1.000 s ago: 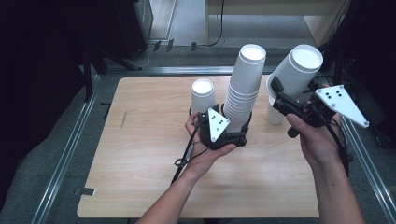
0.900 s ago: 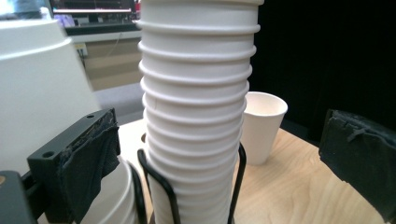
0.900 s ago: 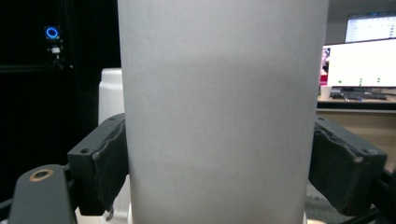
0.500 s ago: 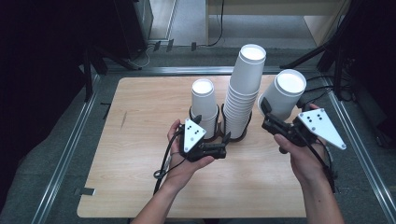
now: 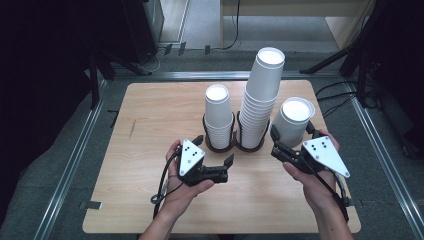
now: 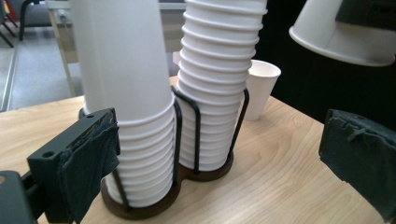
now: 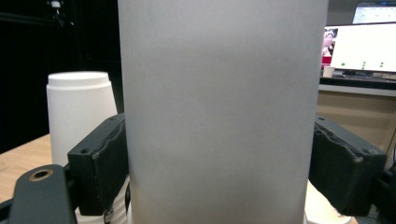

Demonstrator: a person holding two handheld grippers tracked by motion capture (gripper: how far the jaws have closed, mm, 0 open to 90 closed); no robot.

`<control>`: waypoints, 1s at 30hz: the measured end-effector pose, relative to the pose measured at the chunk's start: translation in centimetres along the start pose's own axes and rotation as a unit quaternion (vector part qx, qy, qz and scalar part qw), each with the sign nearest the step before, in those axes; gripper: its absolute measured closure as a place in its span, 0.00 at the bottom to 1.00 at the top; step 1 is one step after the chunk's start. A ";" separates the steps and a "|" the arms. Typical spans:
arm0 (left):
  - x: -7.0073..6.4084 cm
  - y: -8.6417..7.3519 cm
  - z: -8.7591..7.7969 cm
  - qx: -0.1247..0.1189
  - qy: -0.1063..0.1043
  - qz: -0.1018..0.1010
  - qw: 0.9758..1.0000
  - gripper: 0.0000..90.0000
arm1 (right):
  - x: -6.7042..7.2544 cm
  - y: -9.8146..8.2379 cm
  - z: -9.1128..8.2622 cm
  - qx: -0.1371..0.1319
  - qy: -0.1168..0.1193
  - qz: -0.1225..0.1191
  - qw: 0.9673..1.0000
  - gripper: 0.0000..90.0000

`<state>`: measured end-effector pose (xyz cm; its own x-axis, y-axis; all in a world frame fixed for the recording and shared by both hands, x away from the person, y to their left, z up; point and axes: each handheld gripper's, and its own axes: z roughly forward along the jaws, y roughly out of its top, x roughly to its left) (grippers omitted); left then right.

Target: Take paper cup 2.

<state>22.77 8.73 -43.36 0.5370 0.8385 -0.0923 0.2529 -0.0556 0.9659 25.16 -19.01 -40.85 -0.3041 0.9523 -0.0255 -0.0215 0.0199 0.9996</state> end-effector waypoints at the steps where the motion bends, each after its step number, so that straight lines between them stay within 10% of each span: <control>1: 0.1 0.0 -0.1 0.002 0.000 0.001 1.000 0.00 | 0.1 -0.3 -0.1 0.003 0.002 0.001 1.000 0.16; 18: 0.6 -0.8 -0.7 0.018 -0.027 0.000 0.999 0.00 | 2.8 -3.2 -0.2 0.022 0.002 -0.096 0.995 0.16; 30: 0.9 -0.8 -0.9 0.018 -0.028 -0.005 0.999 0.00 | 4.9 -5.5 0.1 0.027 -0.002 -0.198 0.980 0.16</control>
<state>22.29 10.01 -44.03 0.5789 0.8071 -0.1163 0.2870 -0.0681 0.9555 23.85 -14.38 -46.45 -0.2792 0.8680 -0.4106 -0.0864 0.4032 0.9110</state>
